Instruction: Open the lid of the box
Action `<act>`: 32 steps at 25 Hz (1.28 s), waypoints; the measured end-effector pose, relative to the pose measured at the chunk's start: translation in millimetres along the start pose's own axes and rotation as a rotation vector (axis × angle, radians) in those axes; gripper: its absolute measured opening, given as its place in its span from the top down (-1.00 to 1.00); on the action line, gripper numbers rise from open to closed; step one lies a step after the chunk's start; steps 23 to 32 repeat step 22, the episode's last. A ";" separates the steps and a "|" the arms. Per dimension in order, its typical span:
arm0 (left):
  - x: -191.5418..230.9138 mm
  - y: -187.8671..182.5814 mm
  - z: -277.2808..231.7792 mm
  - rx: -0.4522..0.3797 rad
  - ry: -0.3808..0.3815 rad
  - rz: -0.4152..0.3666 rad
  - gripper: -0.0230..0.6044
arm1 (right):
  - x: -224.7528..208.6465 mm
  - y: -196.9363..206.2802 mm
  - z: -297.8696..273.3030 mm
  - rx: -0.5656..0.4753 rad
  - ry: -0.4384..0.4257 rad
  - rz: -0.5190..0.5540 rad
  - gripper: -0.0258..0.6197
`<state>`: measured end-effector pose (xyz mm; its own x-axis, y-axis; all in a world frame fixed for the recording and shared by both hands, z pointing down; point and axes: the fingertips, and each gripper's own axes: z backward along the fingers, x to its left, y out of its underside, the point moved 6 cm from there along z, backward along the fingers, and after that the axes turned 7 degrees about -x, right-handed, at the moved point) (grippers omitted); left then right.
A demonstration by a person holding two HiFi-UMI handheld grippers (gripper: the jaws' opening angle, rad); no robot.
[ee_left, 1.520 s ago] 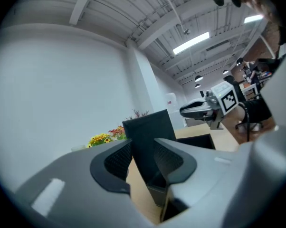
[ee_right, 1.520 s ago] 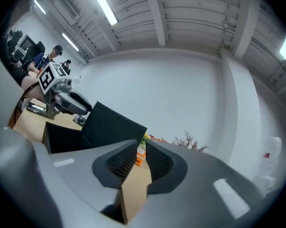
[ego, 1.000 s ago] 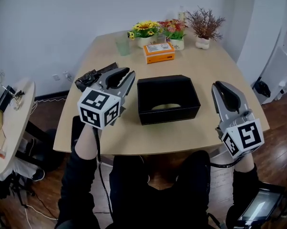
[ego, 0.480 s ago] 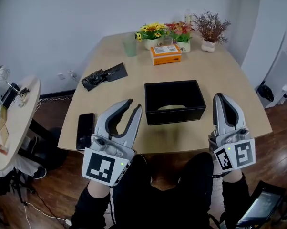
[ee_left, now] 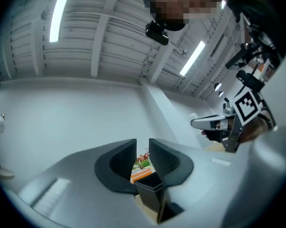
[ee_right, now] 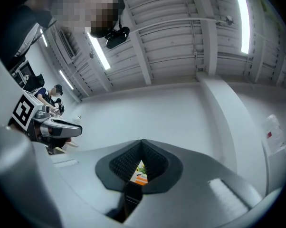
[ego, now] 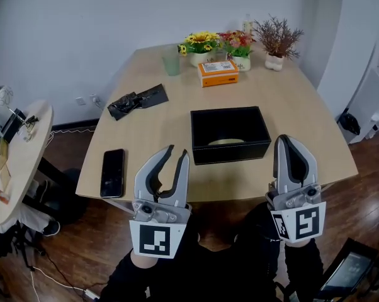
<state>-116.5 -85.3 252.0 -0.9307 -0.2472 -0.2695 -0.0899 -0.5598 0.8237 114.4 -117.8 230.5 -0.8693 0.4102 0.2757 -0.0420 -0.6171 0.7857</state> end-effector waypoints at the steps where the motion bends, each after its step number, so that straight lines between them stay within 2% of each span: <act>1: -0.6 0.5 0.8 0.007 0.004 -0.023 0.73 | 1.5 -1.5 0.6 -0.003 0.001 0.007 0.92; 3: -1.3 2.8 1.6 0.023 0.012 -0.035 0.73 | 3.5 -3.1 0.9 -0.008 0.000 0.025 0.92; 8: 5.4 4.7 -3.5 0.017 -0.008 0.036 0.73 | 3.2 -3.7 -5.1 -0.016 -0.018 0.072 0.92; 14: -4.2 9.3 -1.3 0.040 0.013 -0.005 0.73 | 9.5 -0.1 -4.2 -0.006 -0.048 0.114 0.92; 32: -3.5 14.4 0.3 0.060 0.016 0.007 0.73 | 9.5 -1.6 -7.1 -0.017 -0.058 0.112 0.92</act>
